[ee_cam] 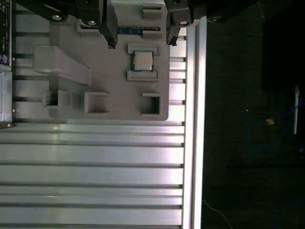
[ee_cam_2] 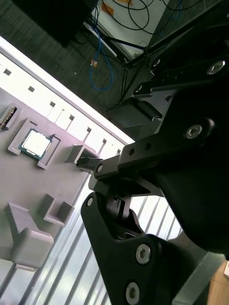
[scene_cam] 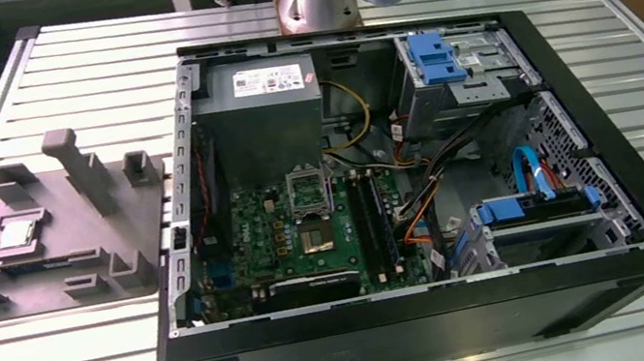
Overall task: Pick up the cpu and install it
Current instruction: 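Pick up the cpu and move it towards the insertion slot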
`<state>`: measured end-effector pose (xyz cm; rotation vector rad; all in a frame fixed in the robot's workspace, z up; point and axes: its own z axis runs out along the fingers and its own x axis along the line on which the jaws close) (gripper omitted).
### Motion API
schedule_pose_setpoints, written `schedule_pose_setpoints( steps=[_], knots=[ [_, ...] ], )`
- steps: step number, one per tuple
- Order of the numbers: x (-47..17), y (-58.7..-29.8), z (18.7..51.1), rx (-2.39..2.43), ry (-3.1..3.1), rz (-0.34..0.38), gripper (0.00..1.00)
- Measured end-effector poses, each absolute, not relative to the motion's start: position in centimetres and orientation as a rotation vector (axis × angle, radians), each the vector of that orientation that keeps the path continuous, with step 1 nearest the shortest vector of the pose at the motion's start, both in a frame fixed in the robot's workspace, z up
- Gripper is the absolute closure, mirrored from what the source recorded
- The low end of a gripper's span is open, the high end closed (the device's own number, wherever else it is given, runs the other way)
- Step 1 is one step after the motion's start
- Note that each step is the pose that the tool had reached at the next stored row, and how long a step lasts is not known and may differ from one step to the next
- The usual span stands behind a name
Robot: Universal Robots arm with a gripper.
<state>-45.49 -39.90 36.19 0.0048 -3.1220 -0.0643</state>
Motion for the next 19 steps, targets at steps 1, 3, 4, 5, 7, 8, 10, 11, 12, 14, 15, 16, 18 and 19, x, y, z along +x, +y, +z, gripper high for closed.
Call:
schedule_pose_setpoints(
  steps=[1, 3, 4, 5, 7, 8, 10, 11, 12, 14, 15, 16, 18, 19],
  knots=[
    [-45.48, -39.91, 36.14, 0.005, -3.122, -0.064, 0.47],
    [-45.49, -39.91, 36.03, 0.005, -3.122, -0.064, 0.47],
    [-45.48, -39.91, 36.0, 0.005, -3.122, -0.064, 0.47],
    [-45.49, -39.91, 35.99, 0.005, -3.122, -0.064, 0.47],
    [-45.49, -39.91, 35.95, 0.005, -3.122, -0.064, 0.47],
    [-45.49, -39.91, 35.93, 0.005, -3.122, -0.064, 0.47],
    [-45.49, -39.91, 35.92, 0.005, -3.122, -0.064, 0.47],
    [-45.49, -39.91, 35.92, 0.005, -3.122, -0.064, 0.47],
    [-45.49, -39.91, 35.92, 0.005, -3.122, -0.064, 0.47],
    [-45.49, -39.91, 35.92, 0.005, -3.122, -0.064, 0.47],
    [-45.49, -39.91, 35.92, 0.005, -3.122, -0.064, 0.47],
    [-45.49, -39.91, 35.92, 0.005, -3.122, -0.064, 0.47],
    [-45.49, -39.91, 35.92, 0.007, -3.122, -0.064, 0.47],
    [-45.48, -39.91, 35.91, 0.009, -3.122, -0.064, 0.47]
  ],
)
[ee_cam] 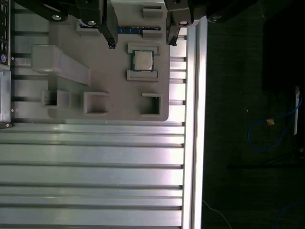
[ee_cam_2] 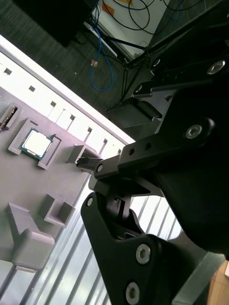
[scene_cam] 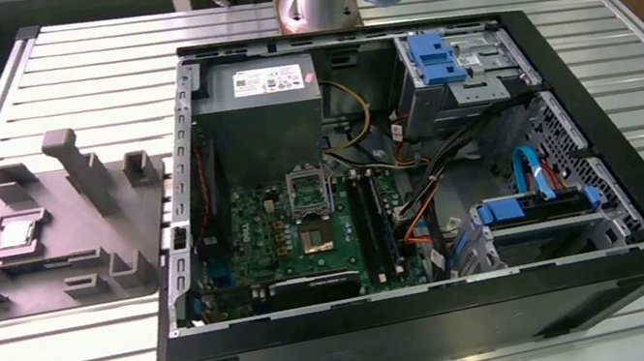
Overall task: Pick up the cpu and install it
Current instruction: 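Pick up the cpu and move it towards the insertion slot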
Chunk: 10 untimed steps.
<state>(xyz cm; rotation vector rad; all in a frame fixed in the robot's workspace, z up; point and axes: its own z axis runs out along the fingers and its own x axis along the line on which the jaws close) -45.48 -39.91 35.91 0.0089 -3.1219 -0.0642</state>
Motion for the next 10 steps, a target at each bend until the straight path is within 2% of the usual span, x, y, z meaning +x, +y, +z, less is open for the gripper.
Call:
schedule_pose_setpoints(
  steps=[10],
  knots=[
    [-45.49, -39.93, 35.64, 0.141, -3.117, -0.063, 0.47]
  ],
)
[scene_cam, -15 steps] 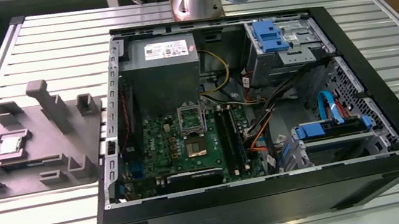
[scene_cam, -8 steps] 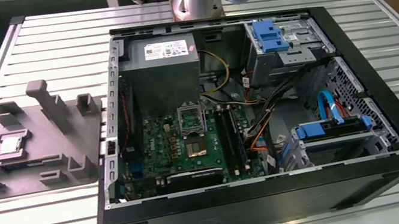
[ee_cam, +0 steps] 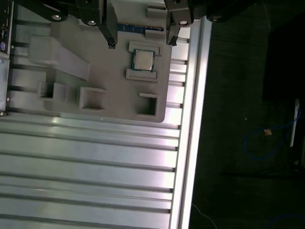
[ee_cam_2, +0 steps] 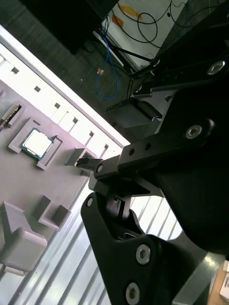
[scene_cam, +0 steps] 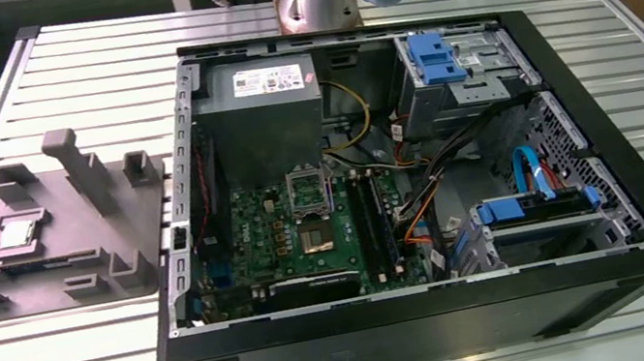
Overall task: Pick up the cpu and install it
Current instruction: 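Pick up the cpu and move it towards the insertion slot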
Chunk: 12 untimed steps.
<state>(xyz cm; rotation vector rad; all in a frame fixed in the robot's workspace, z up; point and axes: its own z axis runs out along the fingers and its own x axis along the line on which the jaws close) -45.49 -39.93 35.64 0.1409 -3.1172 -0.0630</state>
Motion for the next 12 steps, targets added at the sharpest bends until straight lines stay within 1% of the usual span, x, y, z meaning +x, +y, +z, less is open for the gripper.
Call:
schedule_pose_setpoints(
  steps=[12],
  knots=[
    [-45.5, -40.5, 34.0, 0.147, -3.117, -0.066, 0.47]
  ],
)
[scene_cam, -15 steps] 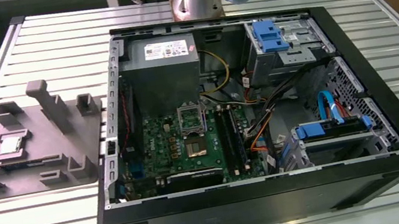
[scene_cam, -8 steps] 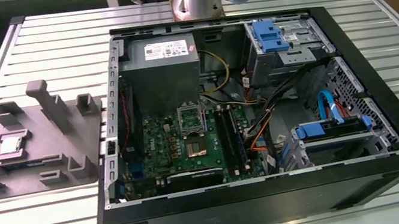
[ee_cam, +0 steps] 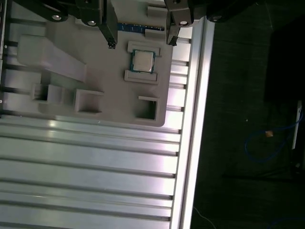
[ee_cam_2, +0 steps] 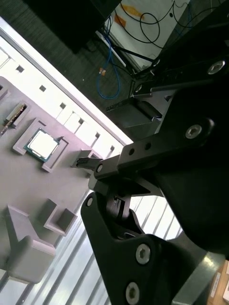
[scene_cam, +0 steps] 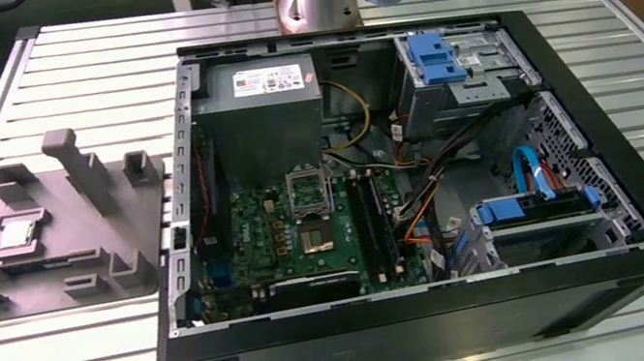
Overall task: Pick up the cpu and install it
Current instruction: 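Pick up the cpu and move it towards the insertion slot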
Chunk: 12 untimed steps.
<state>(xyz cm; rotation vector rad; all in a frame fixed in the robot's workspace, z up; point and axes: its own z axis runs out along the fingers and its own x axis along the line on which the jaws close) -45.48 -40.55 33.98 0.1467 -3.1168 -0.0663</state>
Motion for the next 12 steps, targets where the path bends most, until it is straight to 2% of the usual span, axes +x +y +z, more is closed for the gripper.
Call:
schedule_pose_setpoints(
  steps=[12],
  knots=[
    [-45.48, -40.63, 32.85, 0.147, -3.117, -0.081, 0.47]
  ],
)
